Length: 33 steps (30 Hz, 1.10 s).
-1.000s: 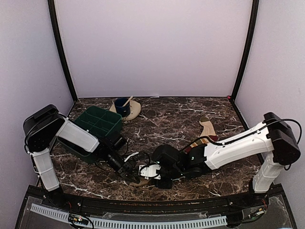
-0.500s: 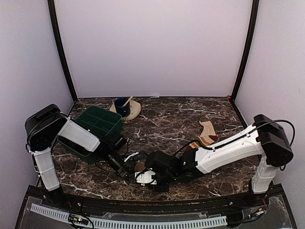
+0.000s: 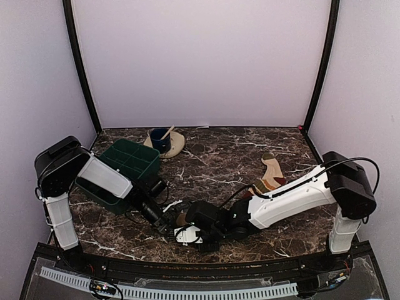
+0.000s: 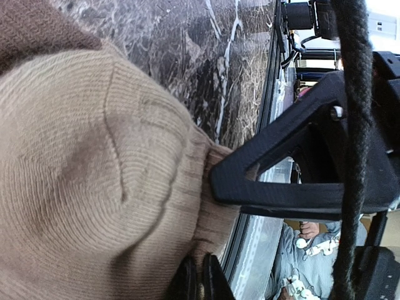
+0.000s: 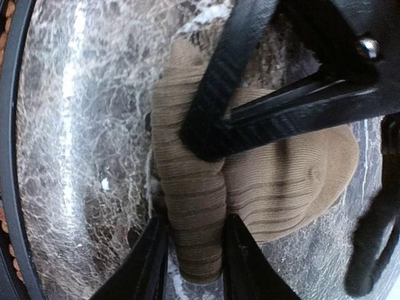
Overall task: Roll the socks
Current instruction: Roll the sock at the center of the board.
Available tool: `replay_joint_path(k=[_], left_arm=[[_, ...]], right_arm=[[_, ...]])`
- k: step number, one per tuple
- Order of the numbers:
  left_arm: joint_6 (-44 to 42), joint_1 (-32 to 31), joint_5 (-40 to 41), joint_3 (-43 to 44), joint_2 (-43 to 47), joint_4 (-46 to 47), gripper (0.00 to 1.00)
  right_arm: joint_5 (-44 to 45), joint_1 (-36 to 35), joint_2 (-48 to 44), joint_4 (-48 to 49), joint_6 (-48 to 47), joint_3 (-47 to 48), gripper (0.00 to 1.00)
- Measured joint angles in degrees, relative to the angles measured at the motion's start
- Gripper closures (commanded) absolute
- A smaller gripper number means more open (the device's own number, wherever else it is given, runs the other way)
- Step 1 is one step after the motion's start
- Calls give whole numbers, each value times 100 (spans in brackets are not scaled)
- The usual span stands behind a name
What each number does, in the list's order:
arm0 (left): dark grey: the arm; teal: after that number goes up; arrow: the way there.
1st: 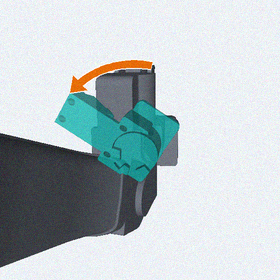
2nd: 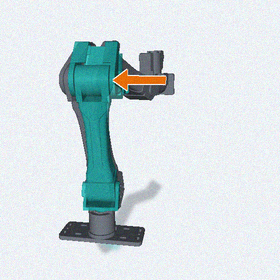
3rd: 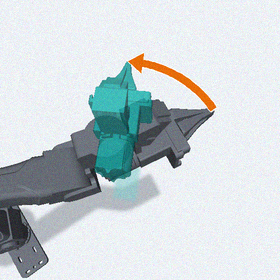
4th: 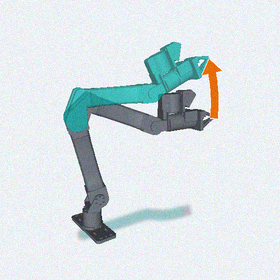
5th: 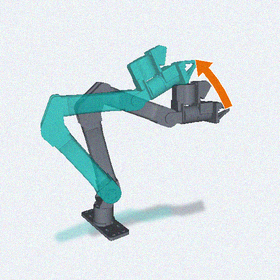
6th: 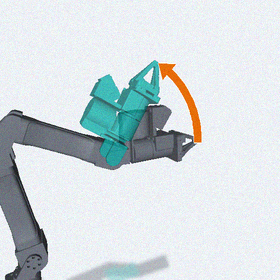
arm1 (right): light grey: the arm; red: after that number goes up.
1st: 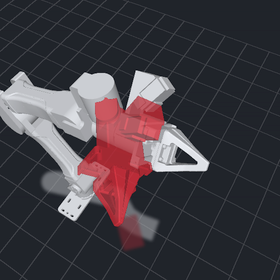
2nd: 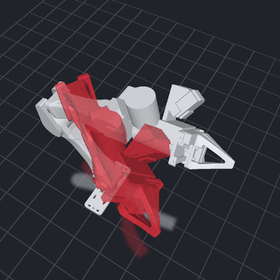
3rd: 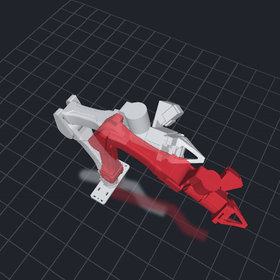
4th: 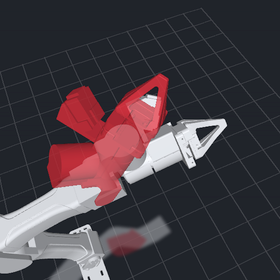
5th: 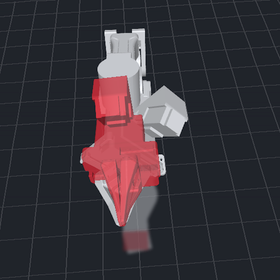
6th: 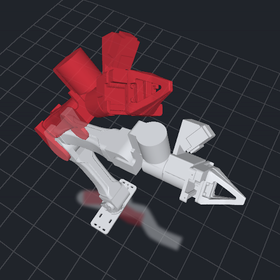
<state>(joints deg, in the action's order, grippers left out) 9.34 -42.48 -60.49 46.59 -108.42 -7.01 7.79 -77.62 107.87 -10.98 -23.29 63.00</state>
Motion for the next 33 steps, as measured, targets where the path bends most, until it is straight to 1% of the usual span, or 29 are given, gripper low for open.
replay_joint_path(k=[6, 9, 12, 14, 18, 22, 27, 33], left_arm=[[-17, 22, -28, 20, -24, -42, 100], [-17, 22, -33, 20, -28, -44, 100], [-11, 26, -15, 22, -28, -46, 100], [9, 50, 35, 22, -26, -46, 95], [138, 98, 238, 9, 63, -59, 77], [317, 177, 605, -96, 422, -44, 68], [595, 289, 1370, -291, 997, -20, 64], [855, 369, 2166, -531, 1526, 61, 64]], right_arm=[[-39, 42, 94, -70, -44, 61, 89], [-114, 79, 98, -122, -22, 90, 92], [-232, 138, 103, -192, -15, 131, 97], [-323, 177, 120, -251, 2, 179, 98], [-476, 245, 197, -433, 28, 352, 99], [-636, 317, 282, -553, 116, 505, 100], [-855, 411, 308, -636, 262, 568, 100], [-1176, 546, 315, -756, 468, 619, 100]])
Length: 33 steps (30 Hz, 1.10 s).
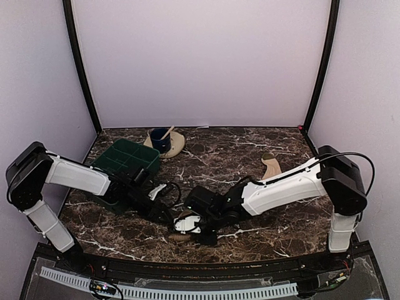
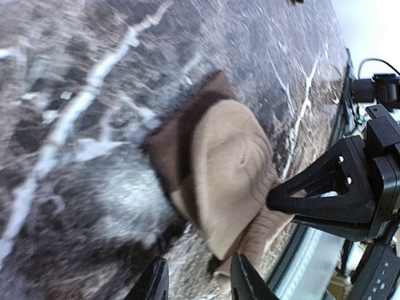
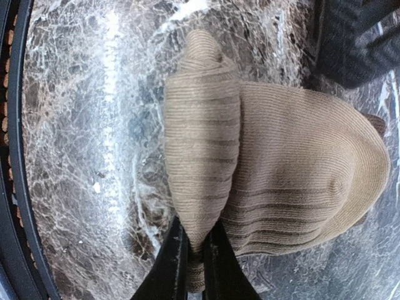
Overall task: Roll the socks
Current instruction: Roll the sock at the center of the board.
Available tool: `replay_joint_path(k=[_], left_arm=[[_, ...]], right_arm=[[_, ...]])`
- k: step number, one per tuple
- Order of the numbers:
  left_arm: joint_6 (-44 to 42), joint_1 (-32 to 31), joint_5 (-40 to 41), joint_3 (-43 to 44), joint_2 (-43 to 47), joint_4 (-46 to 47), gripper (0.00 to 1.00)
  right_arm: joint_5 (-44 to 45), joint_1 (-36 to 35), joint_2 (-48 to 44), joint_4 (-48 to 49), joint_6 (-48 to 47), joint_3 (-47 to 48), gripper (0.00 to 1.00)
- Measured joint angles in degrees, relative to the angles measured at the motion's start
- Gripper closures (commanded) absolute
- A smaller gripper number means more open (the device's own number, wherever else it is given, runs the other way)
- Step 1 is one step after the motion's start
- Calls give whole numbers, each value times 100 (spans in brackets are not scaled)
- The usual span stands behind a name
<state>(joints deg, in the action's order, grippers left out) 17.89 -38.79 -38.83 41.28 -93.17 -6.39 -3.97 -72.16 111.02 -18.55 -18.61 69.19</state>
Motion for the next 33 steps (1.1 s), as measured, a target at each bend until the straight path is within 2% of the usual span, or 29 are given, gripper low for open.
replay_joint_path(k=[14, 25, 33], left_arm=[[791, -166, 1622, -1521, 2020, 1298, 65], [540, -1709, 3613, -1792, 2905, 1493, 69], [372, -2271, 4365, -2017, 3504, 1443, 71]], right_arm=[[-1250, 466, 319, -636, 483, 529, 100], [-2135, 804, 717, -1191, 584, 1084, 100], [-2640, 1001, 977, -1537, 586, 1410, 100]])
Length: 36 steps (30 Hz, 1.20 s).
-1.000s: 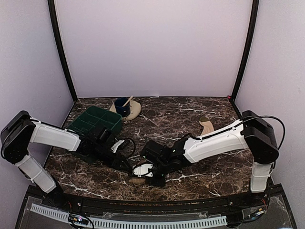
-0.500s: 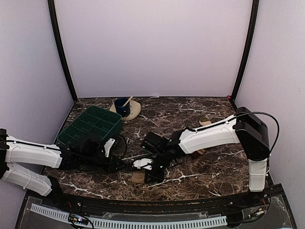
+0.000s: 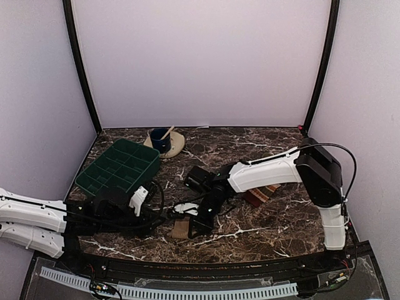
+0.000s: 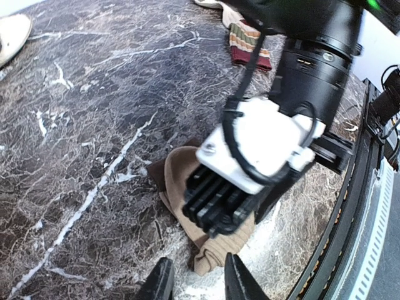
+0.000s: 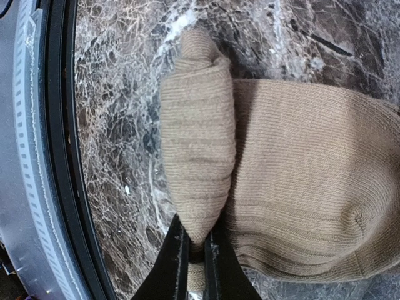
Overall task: Roll the socks
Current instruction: Roll the sock at the center of the board.
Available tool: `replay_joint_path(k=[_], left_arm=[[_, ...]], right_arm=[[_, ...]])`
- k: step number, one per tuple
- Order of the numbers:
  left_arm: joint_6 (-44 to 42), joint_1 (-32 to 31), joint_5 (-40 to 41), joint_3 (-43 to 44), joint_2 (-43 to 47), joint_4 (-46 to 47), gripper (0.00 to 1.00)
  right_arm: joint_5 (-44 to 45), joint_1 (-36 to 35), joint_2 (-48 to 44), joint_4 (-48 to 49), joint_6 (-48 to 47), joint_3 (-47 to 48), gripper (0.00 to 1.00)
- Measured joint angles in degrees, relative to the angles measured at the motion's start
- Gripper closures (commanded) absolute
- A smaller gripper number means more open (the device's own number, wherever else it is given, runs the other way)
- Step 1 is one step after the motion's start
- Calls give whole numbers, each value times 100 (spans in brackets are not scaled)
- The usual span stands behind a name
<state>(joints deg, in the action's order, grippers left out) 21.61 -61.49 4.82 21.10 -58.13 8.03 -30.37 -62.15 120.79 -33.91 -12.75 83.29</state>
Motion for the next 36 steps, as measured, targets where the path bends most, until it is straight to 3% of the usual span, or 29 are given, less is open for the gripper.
replay_joint_path(k=[8, 17, 36], left_arm=[[-348, -691, 459, -35, 79, 7, 73], [-907, -1296, 616, 278, -881, -59, 66], [-1891, -1405, 925, 1025, -2269, -216, 60]], right_arm=[[-431, 149, 214, -251, 4, 232, 100], [-739, 260, 293, -365, 2, 256, 100], [-920, 271, 356, -614, -22, 319, 100]])
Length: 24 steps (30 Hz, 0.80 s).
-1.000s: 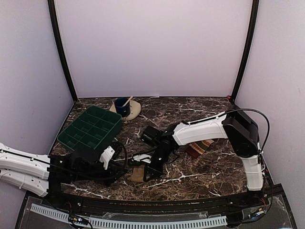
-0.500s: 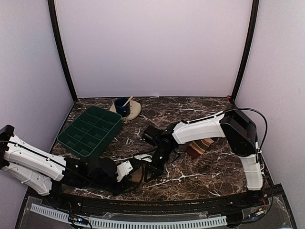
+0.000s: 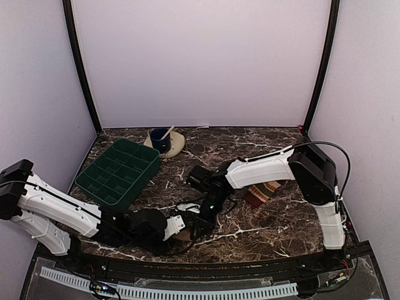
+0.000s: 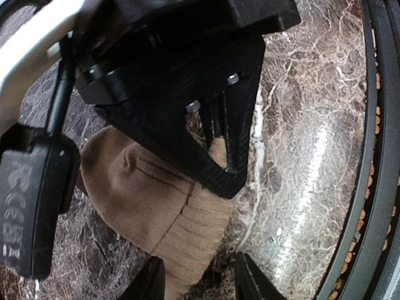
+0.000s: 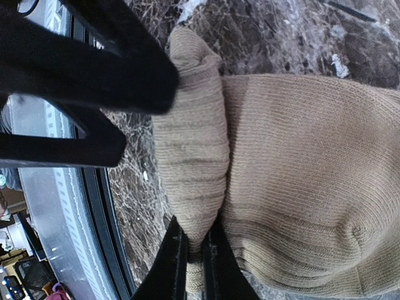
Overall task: Roll the socks
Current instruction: Roll the sock at the center of the board.
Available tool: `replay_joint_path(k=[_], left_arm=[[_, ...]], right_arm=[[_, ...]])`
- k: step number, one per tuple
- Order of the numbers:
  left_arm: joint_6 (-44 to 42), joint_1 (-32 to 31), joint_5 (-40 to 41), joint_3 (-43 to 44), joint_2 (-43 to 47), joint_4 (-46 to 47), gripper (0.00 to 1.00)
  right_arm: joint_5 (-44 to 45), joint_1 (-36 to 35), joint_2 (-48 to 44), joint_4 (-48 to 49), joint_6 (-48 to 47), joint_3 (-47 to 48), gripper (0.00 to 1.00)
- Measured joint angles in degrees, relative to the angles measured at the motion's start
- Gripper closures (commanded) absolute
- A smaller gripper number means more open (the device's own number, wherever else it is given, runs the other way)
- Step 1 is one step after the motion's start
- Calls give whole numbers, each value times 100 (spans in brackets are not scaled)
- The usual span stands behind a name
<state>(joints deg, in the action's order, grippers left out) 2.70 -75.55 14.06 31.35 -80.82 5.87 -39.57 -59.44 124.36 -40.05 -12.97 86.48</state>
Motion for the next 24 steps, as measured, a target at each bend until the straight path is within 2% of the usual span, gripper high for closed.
replay_joint_path(k=[19, 24], left_arm=[[-490, 2, 208, 153, -535, 85, 59], [-535, 52, 179, 208, -688, 138, 62]], right_arm=[[-140, 35, 81, -142, -48, 103, 100], [-168, 57, 85, -186, -50, 105, 100]])
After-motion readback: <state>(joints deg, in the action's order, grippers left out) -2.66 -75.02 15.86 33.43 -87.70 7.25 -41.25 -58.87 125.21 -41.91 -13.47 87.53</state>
